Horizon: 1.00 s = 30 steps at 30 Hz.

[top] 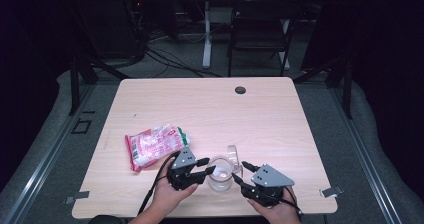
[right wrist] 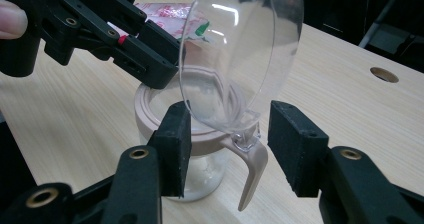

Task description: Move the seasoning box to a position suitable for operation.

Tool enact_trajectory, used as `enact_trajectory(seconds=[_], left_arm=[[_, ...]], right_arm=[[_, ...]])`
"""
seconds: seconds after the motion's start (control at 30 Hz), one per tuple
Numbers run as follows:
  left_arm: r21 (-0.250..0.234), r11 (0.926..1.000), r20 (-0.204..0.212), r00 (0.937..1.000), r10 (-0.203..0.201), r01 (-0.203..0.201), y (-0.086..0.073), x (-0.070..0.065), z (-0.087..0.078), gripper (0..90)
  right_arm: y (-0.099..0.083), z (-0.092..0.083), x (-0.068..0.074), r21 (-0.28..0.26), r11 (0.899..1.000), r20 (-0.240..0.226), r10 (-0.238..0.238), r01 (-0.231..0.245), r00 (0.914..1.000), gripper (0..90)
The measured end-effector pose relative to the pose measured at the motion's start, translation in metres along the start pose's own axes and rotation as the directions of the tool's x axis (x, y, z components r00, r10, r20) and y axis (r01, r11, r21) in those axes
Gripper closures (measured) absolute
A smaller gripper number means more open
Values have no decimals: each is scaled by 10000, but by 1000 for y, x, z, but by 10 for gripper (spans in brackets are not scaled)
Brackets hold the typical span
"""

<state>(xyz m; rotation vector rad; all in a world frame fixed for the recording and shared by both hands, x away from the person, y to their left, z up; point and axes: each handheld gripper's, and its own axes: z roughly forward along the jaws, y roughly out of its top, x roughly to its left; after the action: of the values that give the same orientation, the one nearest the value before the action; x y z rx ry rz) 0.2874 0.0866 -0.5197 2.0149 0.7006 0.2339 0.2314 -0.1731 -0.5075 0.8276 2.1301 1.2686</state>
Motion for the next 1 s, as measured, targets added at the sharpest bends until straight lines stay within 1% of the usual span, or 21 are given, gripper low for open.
enact_trajectory(seconds=[0.1, 0.23, 0.47, 0.6, 0.7, 1.0], left_arm=[[2, 10000, 3, 10000, -6, 6, 0, 0, 0, 636], [0, 10000, 4, 10000, -1, 1, 0, 0, 0, 636], [0, 10000, -3, 10000, -22, 22, 0, 0, 0, 636], [-1, 10000, -6, 10000, -49, 49, 0, 0, 0, 637], [-2, 10000, 0, 10000, -56, 56, 0, 0, 0, 637], [-15, 10000, -18, 10000, -67, 67, 0, 0, 0, 638]], right_arm=[[-1, -3, -2, 44, 9997, -80, 220, -220, 9997, 580], [-2, -6, -6, 128, 9987, -133, 502, -500, 9987, 583], [-4, -5, -8, 194, 9981, -200, 582, -578, 9981, 582], [-7, -2, -9, 337, 9966, -386, 762, -749, 9963, 536], [-9, 2, -10, 378, 9953, -381, 906, -892, 9952, 506], [-10, 13, -6, 342, 9932, 102, 1112, -1115, 9937, 504]])
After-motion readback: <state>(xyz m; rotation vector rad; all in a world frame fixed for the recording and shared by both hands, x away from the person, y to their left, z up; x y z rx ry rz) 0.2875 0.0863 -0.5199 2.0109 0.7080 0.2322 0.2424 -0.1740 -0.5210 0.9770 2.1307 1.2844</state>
